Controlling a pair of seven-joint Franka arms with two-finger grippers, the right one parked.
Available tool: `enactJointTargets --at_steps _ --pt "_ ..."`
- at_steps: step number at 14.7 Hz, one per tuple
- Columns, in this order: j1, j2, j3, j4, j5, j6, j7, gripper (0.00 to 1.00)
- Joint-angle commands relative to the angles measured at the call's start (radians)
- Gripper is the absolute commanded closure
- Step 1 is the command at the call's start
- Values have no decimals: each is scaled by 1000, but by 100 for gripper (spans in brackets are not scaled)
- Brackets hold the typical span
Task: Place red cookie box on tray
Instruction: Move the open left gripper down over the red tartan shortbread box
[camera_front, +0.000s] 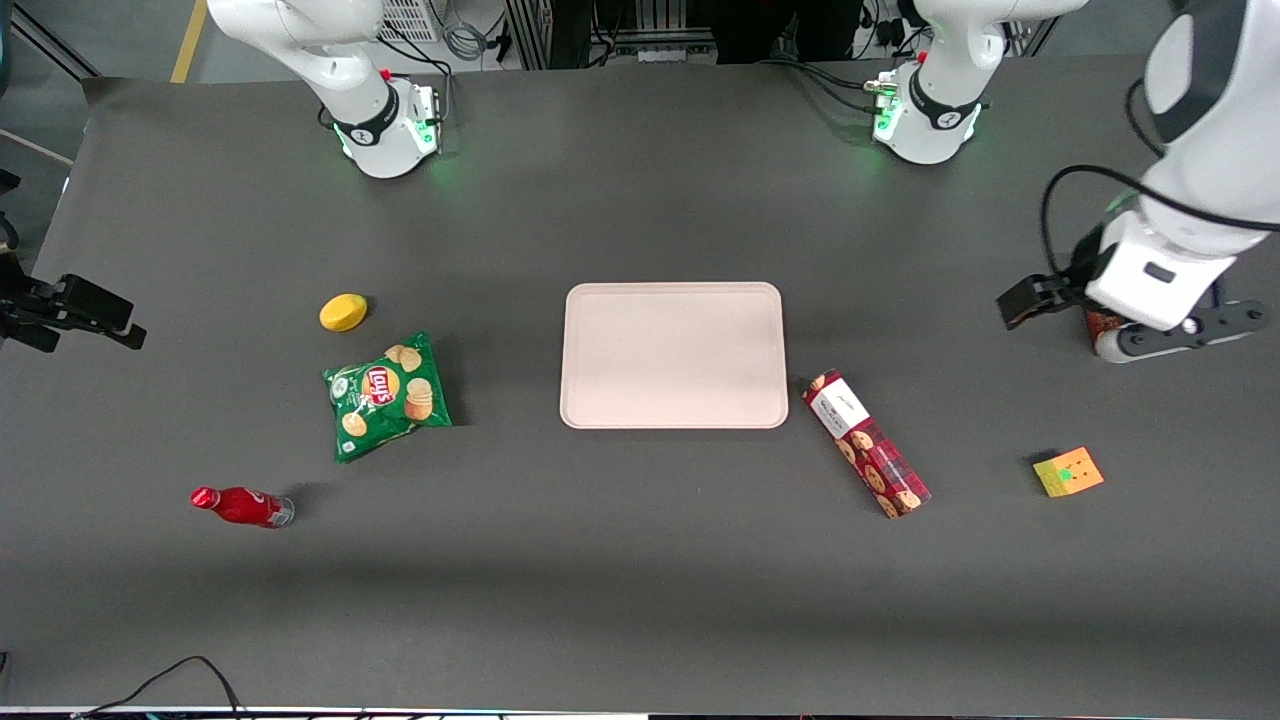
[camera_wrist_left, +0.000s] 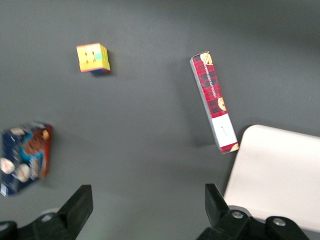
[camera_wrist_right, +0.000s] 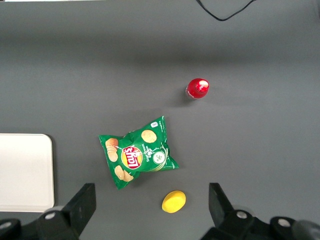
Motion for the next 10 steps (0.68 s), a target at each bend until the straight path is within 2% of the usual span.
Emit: enactJointTargets --at_steps 1,2,6,10 --pt "0 58 -43 27 -14 17 -272 0" --pt "0 68 -48 21 -34 34 -334 0" --pt "0 154 -77 16 -38 127 -472 2" --pt "0 236 -99 -13 -36 256 -529 2"
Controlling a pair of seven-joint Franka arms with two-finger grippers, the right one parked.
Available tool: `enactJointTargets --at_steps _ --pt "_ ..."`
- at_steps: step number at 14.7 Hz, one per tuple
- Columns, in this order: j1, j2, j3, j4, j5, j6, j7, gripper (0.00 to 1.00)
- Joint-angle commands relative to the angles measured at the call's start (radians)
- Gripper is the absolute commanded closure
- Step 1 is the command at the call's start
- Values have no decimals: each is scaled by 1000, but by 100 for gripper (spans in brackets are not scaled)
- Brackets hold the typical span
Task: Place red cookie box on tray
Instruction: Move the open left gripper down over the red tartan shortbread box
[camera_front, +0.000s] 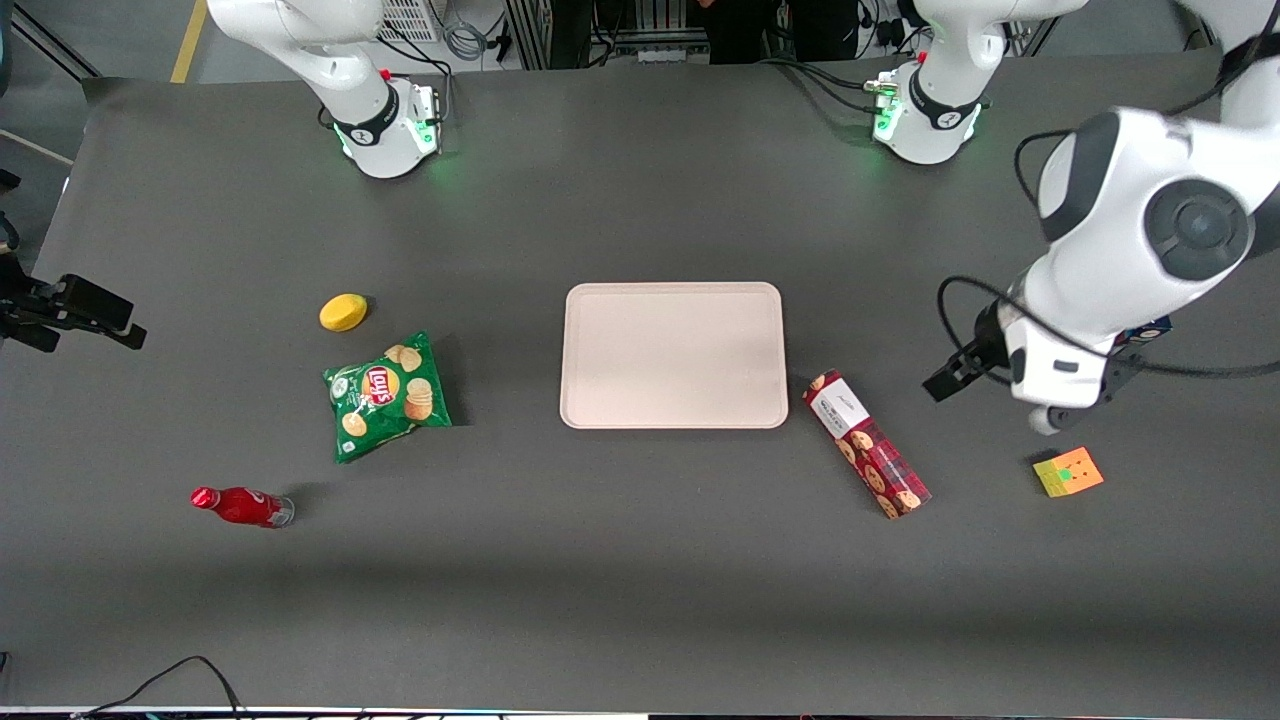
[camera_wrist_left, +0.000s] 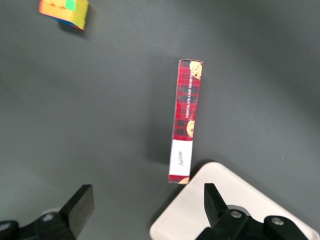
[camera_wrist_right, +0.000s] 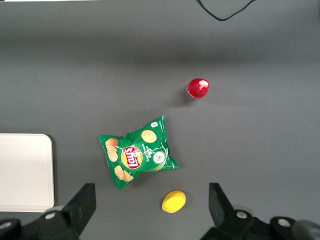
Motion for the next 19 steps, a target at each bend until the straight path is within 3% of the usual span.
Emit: enactJointTargets --at_steps 1,7,19 --pt "0 58 -13 -29 -11 118 -51 2" --pt "-6 213 -13 -48 8 322 -74 2" --pt "-46 357 -13 -42 127 392 -125 2"
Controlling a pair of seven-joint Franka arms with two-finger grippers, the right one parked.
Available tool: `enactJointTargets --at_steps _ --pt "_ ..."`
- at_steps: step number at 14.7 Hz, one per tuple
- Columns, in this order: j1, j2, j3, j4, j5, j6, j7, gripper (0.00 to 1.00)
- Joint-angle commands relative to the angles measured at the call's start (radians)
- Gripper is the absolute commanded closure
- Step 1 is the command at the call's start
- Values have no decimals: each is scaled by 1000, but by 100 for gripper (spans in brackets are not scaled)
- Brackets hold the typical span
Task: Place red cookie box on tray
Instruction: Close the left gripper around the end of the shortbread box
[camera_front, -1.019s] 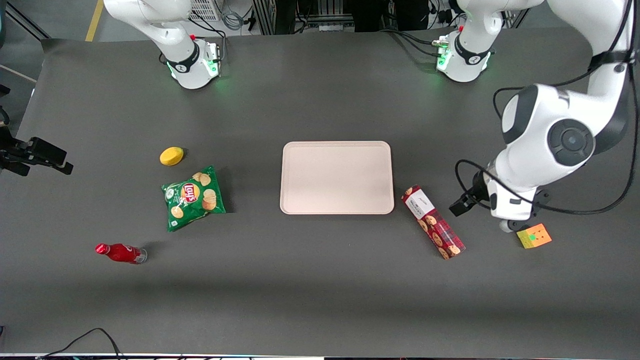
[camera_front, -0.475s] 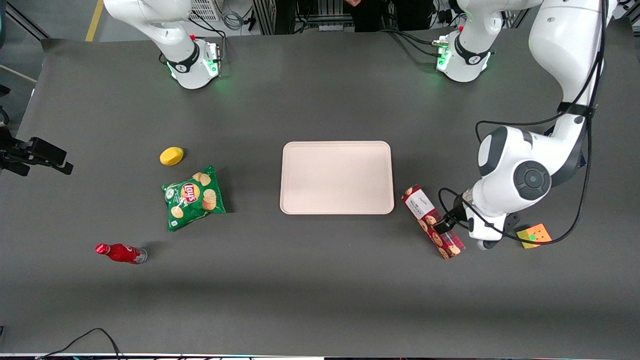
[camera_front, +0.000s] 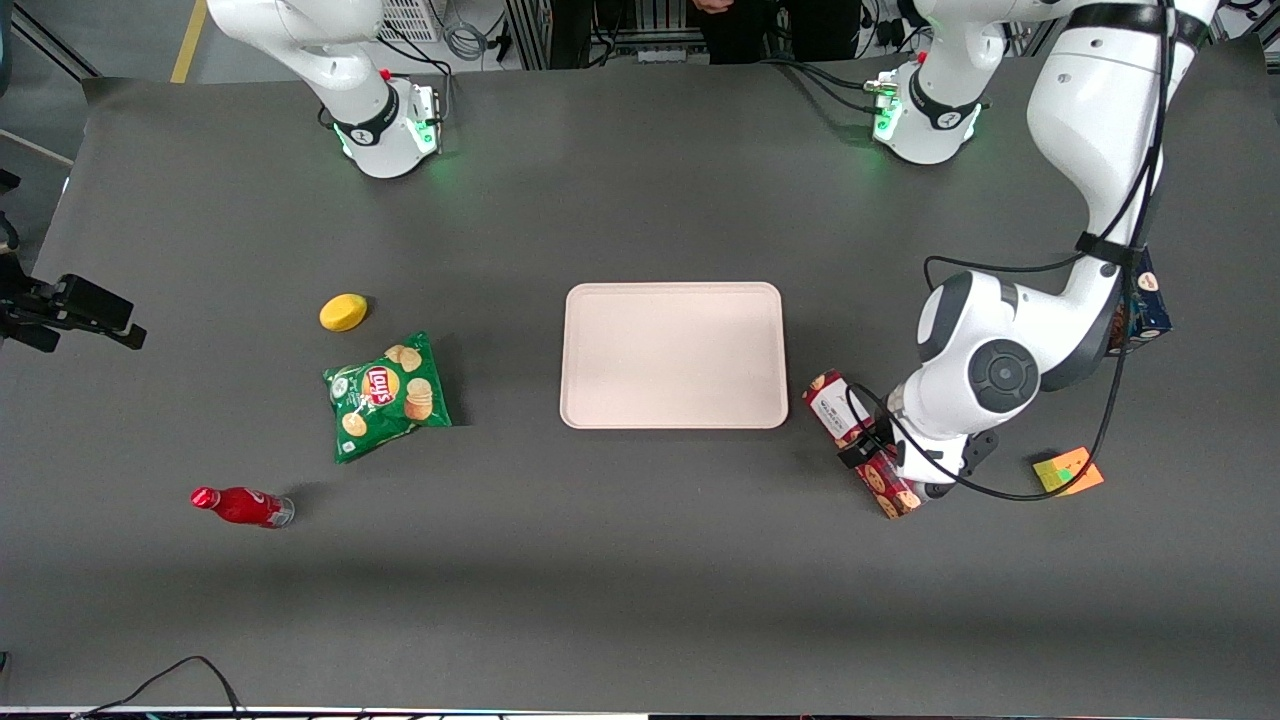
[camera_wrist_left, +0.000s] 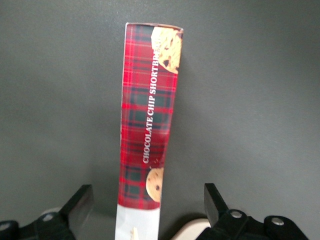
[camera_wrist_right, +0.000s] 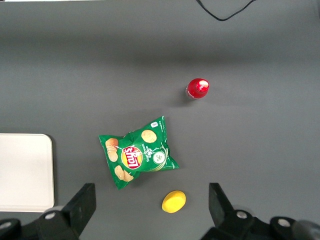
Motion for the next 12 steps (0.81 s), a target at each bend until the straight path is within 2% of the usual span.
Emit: enactJointTargets --at_steps 1,6,9,10,11,12 --pt "-5 33 4 11 50 35 -27 2" --pt "-5 88 9 5 53 77 -32 2" --pt "-5 106 11 3 81 109 -32 2" --pt "-5 106 11 3 81 109 -34 5" --pt "-5 105 11 3 81 103 -34 16" --pt "-5 103 11 3 81 101 -34 31"
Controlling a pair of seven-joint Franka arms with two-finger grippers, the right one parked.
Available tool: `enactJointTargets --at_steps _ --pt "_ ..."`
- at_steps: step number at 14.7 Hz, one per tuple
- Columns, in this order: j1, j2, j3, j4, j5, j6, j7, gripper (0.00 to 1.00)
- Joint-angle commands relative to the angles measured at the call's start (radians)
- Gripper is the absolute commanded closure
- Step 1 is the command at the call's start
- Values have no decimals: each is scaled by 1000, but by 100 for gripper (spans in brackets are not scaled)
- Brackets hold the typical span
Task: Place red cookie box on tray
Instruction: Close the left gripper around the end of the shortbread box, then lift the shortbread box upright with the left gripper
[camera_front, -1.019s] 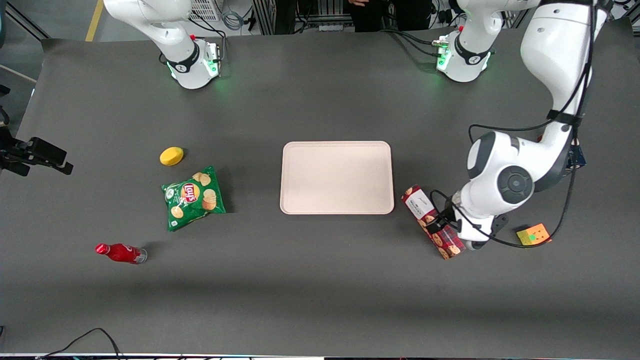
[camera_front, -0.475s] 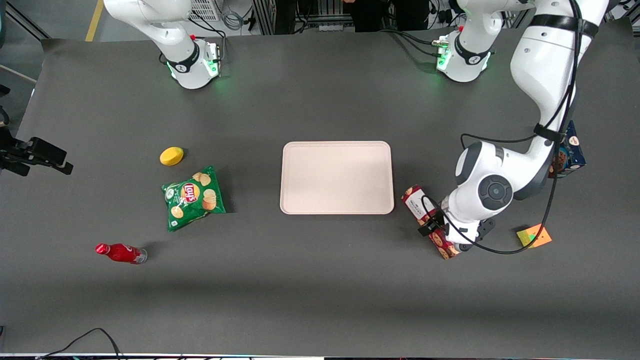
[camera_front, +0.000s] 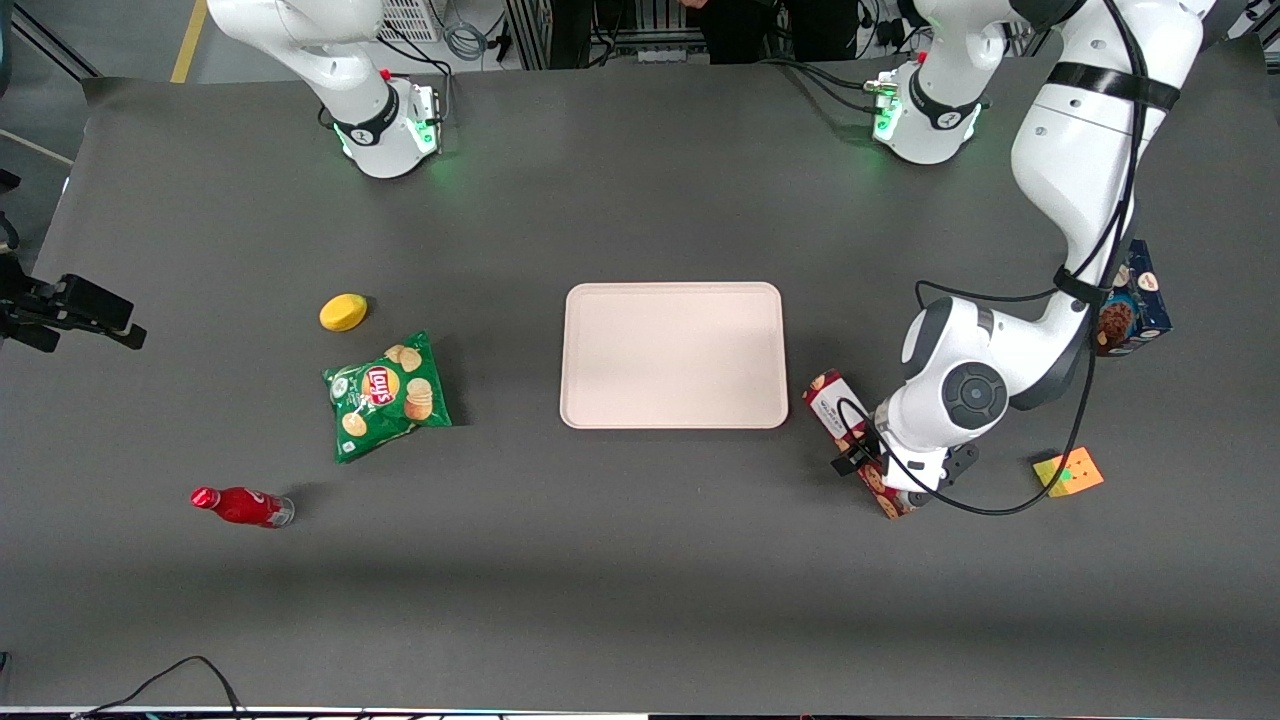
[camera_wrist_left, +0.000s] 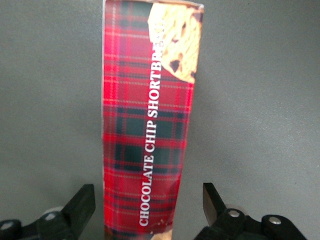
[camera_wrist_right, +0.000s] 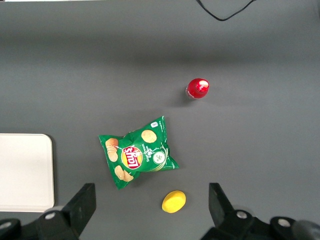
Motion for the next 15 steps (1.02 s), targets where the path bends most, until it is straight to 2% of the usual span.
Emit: enactJointTargets --at_steps 1,4,5,10,15 --pt "-5 -2 3 5 19 3 -25 47" --pt "-7 -5 0 9 20 -2 -23 73" --pt "-7 -8 0 11 19 -3 -25 78" --pt "-8 -63 -4 14 19 -31 -28 82" --pt "-7 -182 -35 175 5 -388 -14 80"
